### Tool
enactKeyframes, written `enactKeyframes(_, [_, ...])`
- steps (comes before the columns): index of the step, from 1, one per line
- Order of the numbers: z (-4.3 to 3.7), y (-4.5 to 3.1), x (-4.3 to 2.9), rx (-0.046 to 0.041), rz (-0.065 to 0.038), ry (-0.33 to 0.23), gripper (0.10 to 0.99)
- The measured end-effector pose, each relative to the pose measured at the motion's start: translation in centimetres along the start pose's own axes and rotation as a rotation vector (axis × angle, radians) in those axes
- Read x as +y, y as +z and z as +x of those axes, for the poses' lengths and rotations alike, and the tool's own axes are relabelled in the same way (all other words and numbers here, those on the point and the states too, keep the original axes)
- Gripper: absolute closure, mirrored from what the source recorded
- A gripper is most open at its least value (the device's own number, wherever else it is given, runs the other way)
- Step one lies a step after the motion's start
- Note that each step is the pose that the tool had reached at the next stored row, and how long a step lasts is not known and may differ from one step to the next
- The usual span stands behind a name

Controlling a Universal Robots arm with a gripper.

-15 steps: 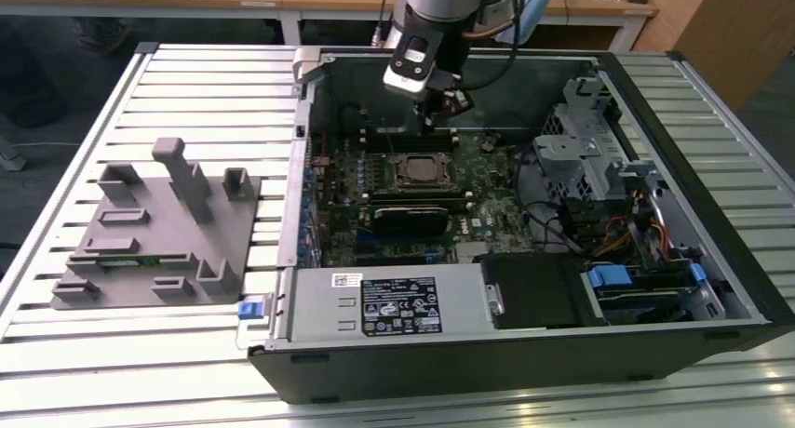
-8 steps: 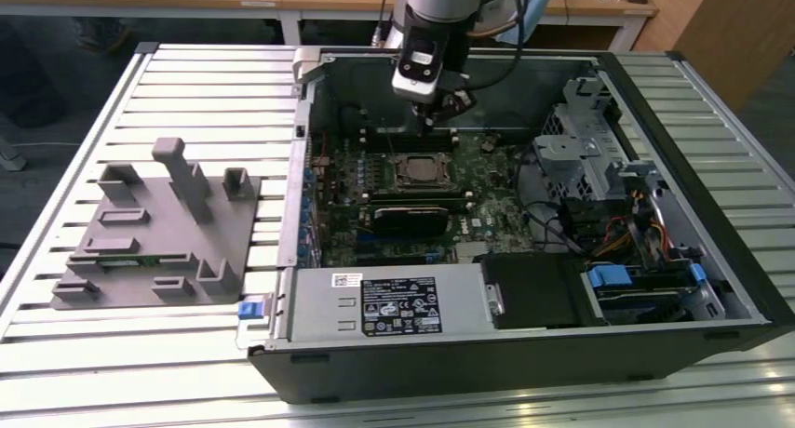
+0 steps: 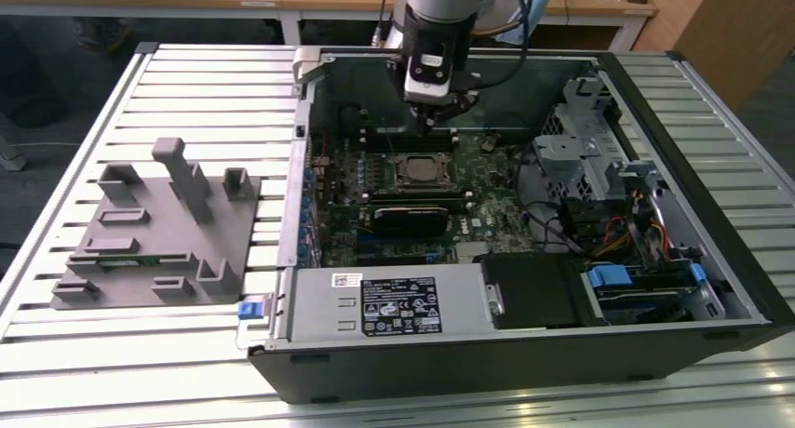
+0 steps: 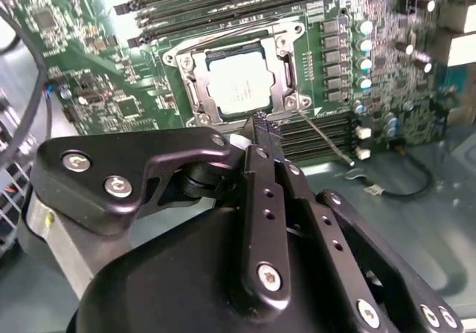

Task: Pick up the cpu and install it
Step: 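Install the first cpu locking lever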

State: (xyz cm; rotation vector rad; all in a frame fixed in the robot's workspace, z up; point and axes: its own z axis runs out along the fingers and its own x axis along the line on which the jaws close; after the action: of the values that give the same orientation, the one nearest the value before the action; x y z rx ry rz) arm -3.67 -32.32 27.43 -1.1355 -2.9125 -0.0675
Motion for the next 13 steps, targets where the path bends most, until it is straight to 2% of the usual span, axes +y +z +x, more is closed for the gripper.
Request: enactKeyframes(13, [0.00, 0.04, 0.00, 0.0082, 0.007, -0.234, 0.980])
